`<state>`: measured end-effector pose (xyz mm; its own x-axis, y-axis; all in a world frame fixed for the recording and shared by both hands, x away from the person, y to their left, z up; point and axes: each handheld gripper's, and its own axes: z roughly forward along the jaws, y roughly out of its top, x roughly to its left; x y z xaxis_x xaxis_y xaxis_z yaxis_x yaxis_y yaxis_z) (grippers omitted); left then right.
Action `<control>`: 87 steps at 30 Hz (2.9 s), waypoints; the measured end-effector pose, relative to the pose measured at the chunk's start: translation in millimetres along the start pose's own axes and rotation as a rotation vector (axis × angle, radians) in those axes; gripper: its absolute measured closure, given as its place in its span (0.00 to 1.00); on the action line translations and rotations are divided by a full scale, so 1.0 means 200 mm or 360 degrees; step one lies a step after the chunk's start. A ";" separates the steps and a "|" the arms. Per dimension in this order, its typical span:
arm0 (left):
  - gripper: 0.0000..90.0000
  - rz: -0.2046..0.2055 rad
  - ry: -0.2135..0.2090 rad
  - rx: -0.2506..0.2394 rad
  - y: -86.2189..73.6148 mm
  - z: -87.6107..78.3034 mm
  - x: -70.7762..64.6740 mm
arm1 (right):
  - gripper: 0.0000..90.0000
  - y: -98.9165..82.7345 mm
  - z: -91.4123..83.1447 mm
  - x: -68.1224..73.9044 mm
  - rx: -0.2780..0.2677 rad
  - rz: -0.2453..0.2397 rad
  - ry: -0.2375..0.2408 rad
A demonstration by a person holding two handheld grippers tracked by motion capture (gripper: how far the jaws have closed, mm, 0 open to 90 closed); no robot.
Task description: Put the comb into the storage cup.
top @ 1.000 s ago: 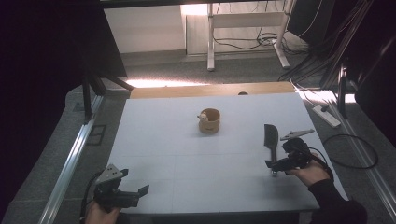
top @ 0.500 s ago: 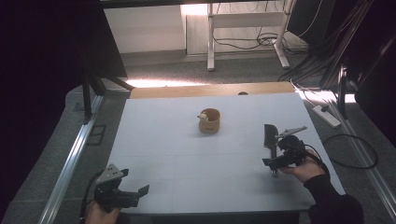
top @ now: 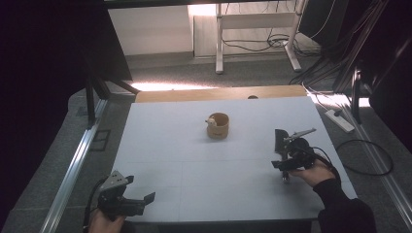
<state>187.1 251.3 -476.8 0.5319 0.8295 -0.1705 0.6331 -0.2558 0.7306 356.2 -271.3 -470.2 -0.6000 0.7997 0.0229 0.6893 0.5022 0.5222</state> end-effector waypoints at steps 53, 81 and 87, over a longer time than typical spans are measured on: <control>0.01 0.0007 -0.0011 0.0018 0.01 0.01 0.00 | 1.00 -0.07 0.10 -0.03 0.0216 -0.0107 0.0140; 0.02 0.0002 -0.0012 0.0022 0.01 0.01 0.00 | 0.99 -0.12 0.06 -0.15 0.0206 -0.0025 0.0096; 0.02 0.0004 -0.0012 0.0023 0.01 0.01 0.00 | 0.99 -0.12 0.06 -0.14 0.0197 -0.0032 0.0105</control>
<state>190.0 249.5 -477.2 0.5376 0.8250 -0.1740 0.6400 -0.2649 0.7212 361.0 -301.2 -492.8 -0.6369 0.7676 0.0718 0.7191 0.5580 0.4141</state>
